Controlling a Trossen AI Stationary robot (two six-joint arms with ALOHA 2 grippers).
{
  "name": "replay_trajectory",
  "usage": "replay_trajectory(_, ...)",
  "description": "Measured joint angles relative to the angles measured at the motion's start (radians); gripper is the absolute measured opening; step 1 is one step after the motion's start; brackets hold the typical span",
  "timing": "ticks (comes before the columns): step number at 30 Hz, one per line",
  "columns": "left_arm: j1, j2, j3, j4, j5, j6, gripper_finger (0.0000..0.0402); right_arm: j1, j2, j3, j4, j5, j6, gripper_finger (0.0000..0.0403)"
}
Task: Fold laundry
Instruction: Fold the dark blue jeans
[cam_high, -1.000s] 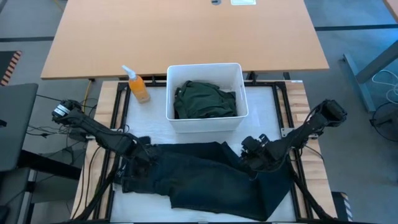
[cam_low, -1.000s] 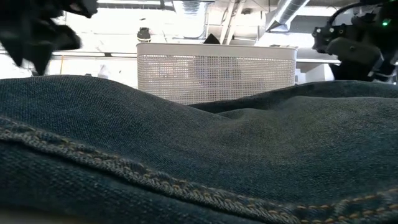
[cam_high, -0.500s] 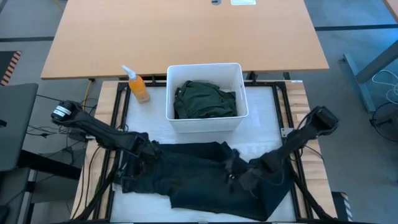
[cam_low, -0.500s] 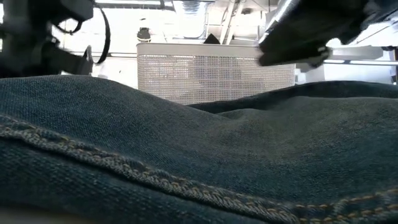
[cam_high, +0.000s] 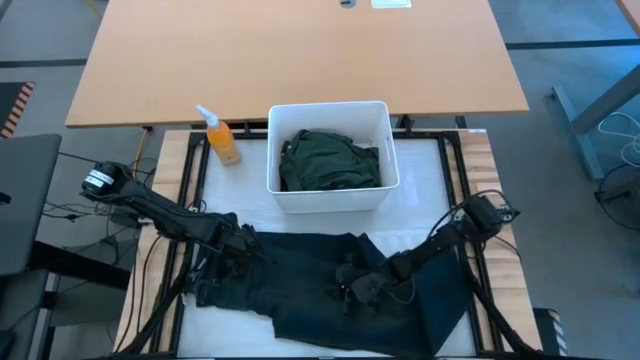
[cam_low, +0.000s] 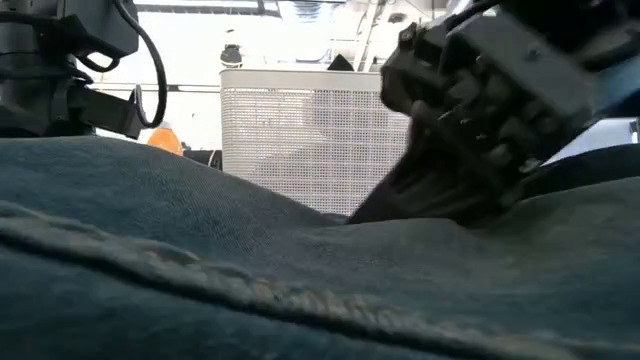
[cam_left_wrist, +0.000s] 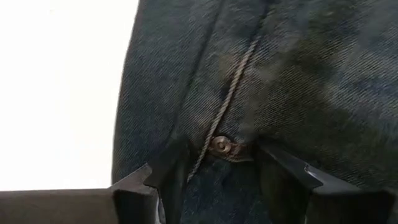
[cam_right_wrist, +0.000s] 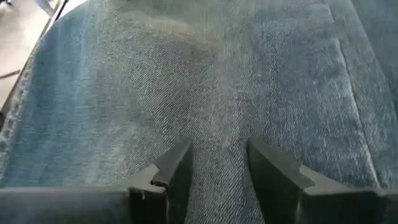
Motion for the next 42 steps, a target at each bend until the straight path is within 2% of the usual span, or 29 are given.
replay_trajectory(6,0.0,0.0,0.001,-0.004,-0.068,-0.019,0.0167,0.074,-0.082,-0.006,-0.159,0.003,0.032,0.0157)
replay_trajectory(14,0.002,-0.031,0.074,-0.129,-0.166,-0.015,0.0167,0.128,-0.339,-0.011,-0.322,-0.031,-0.034,0.015)
replay_trajectory(16,0.002,-0.045,0.108,-0.171,-0.181,0.009,0.0167,0.144,-0.402,-0.01,-0.382,0.019,-0.034,0.015)
replay_trajectory(21,0.001,-0.071,0.145,-0.135,-0.177,0.092,0.0167,0.181,-0.492,-0.01,-0.523,0.269,0.017,0.015)
replay_trajectory(26,0.001,-0.055,0.138,-0.07,-0.174,0.184,0.0167,0.182,-0.475,-0.01,-0.643,0.299,0.127,0.015)
replay_trajectory(34,0.025,-0.042,0.028,0.098,-0.064,0.189,0.0167,0.148,-0.339,-0.01,-0.677,0.146,0.217,0.015)
replay_trajectory(39,0.026,-0.043,-0.029,0.114,-0.029,0.127,0.0167,0.133,-0.3,-0.008,-0.698,0.09,0.239,0.0149)
replay_trajectory(42,0.026,-0.044,-0.034,0.106,-0.025,0.104,0.0156,0.13,-0.3,-0.007,-0.711,0.068,0.238,0.0131)
